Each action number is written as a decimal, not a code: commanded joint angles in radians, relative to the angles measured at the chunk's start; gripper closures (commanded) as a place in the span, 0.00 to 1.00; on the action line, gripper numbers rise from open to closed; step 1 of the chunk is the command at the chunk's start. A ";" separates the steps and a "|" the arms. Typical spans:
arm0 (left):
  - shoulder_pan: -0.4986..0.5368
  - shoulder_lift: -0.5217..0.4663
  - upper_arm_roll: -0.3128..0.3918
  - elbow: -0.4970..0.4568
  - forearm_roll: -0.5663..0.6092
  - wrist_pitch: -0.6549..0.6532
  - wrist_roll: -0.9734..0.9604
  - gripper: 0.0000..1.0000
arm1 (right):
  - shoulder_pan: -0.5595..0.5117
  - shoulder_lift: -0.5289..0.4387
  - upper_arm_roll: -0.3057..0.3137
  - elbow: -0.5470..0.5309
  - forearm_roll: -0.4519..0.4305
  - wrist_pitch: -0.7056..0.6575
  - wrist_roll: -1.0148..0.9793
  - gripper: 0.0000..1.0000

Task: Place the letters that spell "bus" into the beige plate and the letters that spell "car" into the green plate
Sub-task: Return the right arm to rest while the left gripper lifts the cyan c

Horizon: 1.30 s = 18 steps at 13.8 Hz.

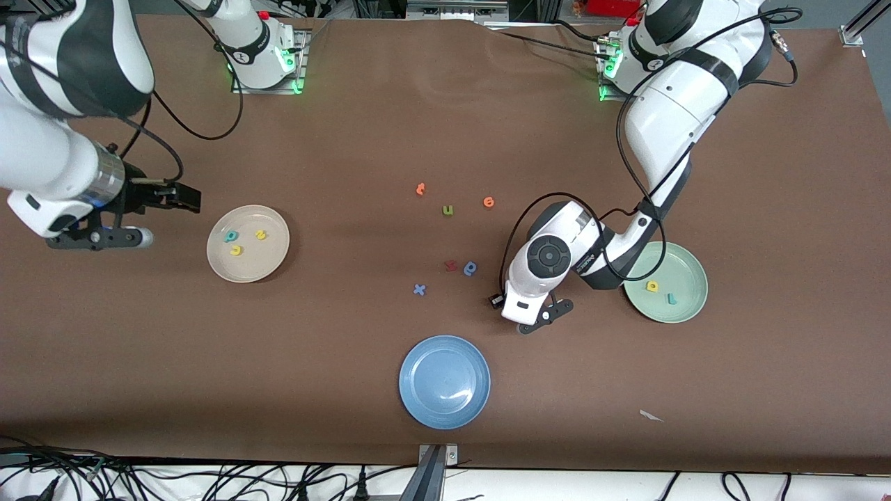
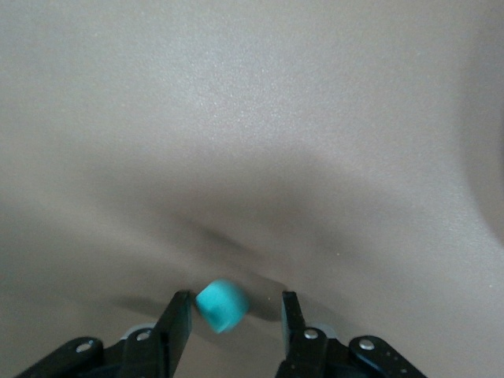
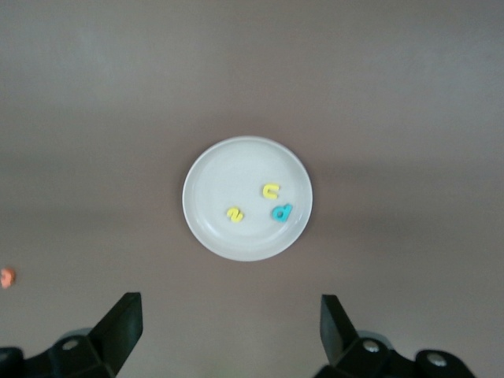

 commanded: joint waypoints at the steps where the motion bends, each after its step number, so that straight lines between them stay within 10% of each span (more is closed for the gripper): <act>1: -0.002 -0.014 0.007 0.003 -0.014 -0.038 0.022 0.45 | -0.067 -0.166 0.042 -0.155 -0.013 0.102 0.023 0.00; 11: -0.003 -0.007 0.019 0.006 -0.021 -0.034 0.026 0.52 | -0.100 -0.157 0.037 -0.064 -0.002 -0.035 -0.020 0.00; 18: 0.000 -0.010 0.019 0.008 -0.021 -0.031 0.023 0.83 | -0.100 -0.154 0.037 -0.065 0.023 -0.046 -0.022 0.00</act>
